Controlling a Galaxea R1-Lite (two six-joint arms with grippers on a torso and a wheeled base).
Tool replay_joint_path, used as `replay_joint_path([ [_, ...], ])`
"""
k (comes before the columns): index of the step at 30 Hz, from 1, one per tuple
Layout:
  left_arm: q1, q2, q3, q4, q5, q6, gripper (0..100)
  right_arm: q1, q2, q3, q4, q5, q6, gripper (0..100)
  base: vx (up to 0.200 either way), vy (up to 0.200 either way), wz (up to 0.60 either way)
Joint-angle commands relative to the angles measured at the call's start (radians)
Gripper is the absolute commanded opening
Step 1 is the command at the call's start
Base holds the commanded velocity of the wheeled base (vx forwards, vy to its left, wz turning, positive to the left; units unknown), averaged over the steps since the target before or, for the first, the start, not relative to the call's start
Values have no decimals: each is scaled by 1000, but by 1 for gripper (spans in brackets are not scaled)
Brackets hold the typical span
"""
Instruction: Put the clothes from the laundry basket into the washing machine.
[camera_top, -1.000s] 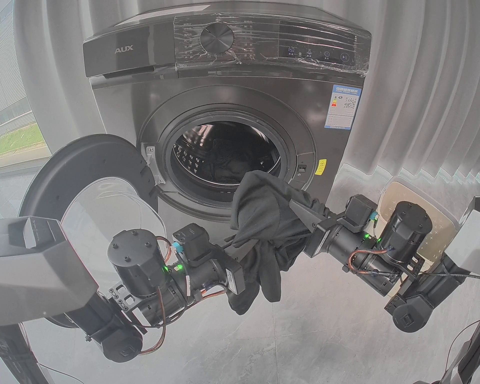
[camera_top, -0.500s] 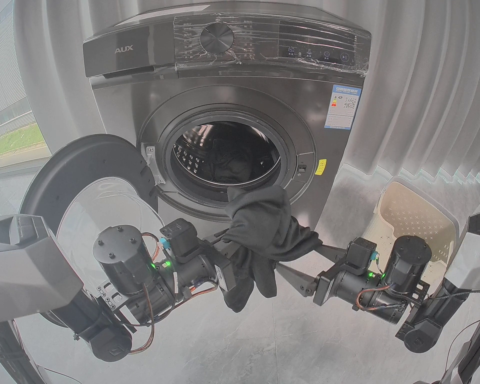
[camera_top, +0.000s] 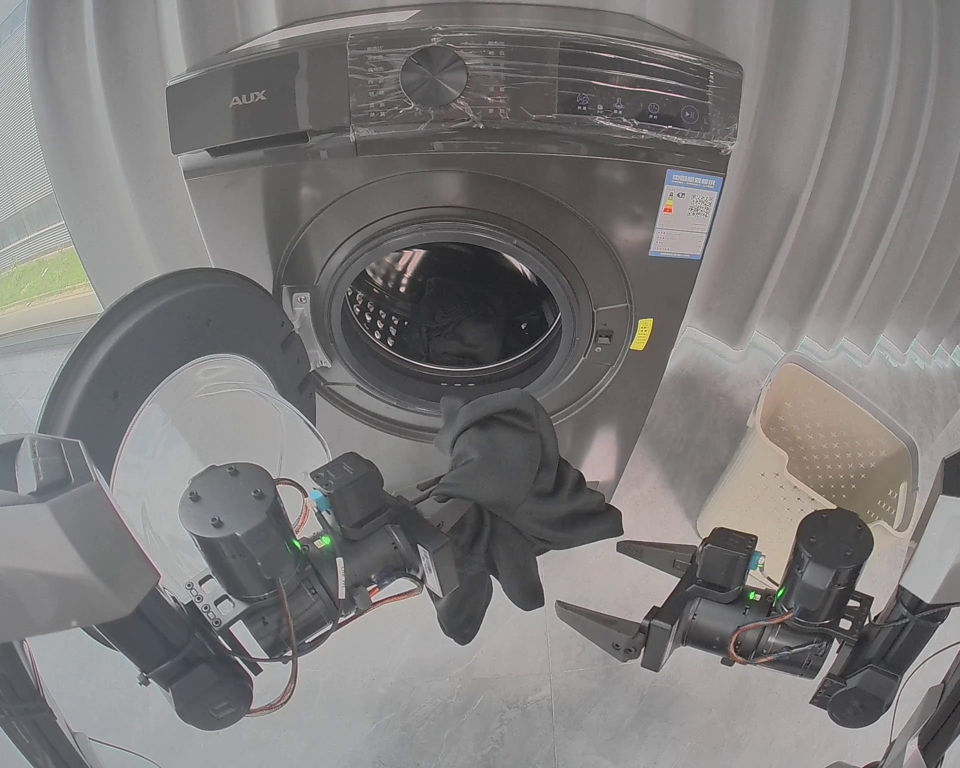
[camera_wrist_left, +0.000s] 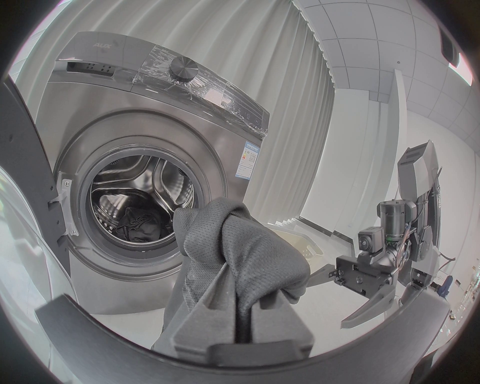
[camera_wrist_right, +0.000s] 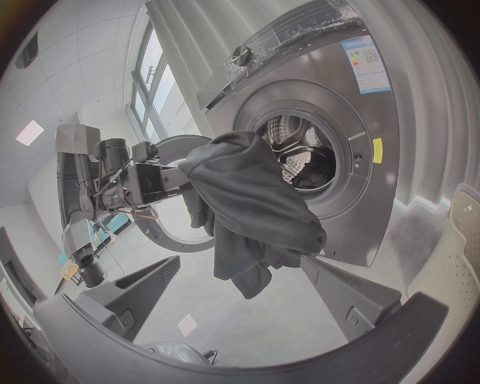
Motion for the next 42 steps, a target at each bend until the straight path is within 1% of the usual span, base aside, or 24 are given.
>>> replay_joint_path([
  [1, 8, -2, 4, -6, 0, -2, 0, 1, -53, -2, 0, 16, -16, 100, 0, 0, 0],
  [2, 10, -2, 4, -6, 0, -2, 0, -3, -82, 0, 0, 44, -33, 100, 0, 0, 0],
  [3, 10, -2, 4, -6, 0, 0, 0, -5, -88, 0, 0, 51, -36, 100, 0, 0, 0],
  [4, 11, 0, 4, -6, 0, -2, 0, -11, -130, 0, 1, 82, -44, 100, 0, 0, 0],
  [6, 16, 0, 4, -6, 0, -2, 0, -6, -154, -3, 6, 93, -44, 100, 0, 0, 0],
  [9, 17, 0, 4, -6, 0, -2, 0, 1, -150, -25, 3, 88, -47, 100, 0, 0, 0],
  [14, 17, -5, 6, -4, 0, -2, 0, -5, -85, -114, 8, 83, -65, 100, 0, 0, 0],
  [15, 17, -5, 4, -4, 0, -2, 0, -5, -84, -117, 8, 83, -65, 100, 0, 0, 0],
  [16, 14, -5, 4, -4, 0, -2, 0, -9, -36, -152, 9, 83, -70, 100, 0, 0, 0],
  [17, 14, -5, 4, -4, 0, -2, 0, -9, -36, -152, 9, 83, -70, 100, 0, 0, 0],
  [18, 14, -3, 4, -6, 0, -2, 0, -3, 24, -197, 11, 86, -87, 100, 0, 0, 0],
  [21, 16, -6, 4, -6, 0, -3, 0, 18, 105, -246, 11, 86, -93, 100, 0, 0, 0],
  [25, 16, -25, 6, -4, 0, -5, 0, 37, 185, -307, 8, 85, -87, 100, 0, 0, 0],
  [27, 14, -31, 4, -2, -1, -5, 0, 37, 238, -384, 8, 80, -79, 100, 0, 0, 0],
  [28, 14, -31, 4, -2, -1, -5, 0, 37, 238, -384, 8, 80, -79, 100, 0, 0, 0],
  [29, 16, -31, 3, -4, -1, -5, 0, 37, 277, -448, 8, 77, -64, 100, 0, 0, 0],
  [31, 16, -29, 3, -4, -1, -6, 0, 38, 301, -473, 8, 77, -56, 100, 0, 0, 0],
  [37, 16, -31, 1, -2, -1, -8, 0, 52, 347, -497, 8, 74, -53, 100, 0, 0, 0],
  [40, 14, -31, 3, -2, -3, -11, 0, 52, 363, -537, 6, 42, -45, 100, 0, 0, 0],
  [42, 14, -31, 3, -2, -3, -17, 0, 58, 364, -554, 6, 37, -39, 100, 0, 0, 0],
])
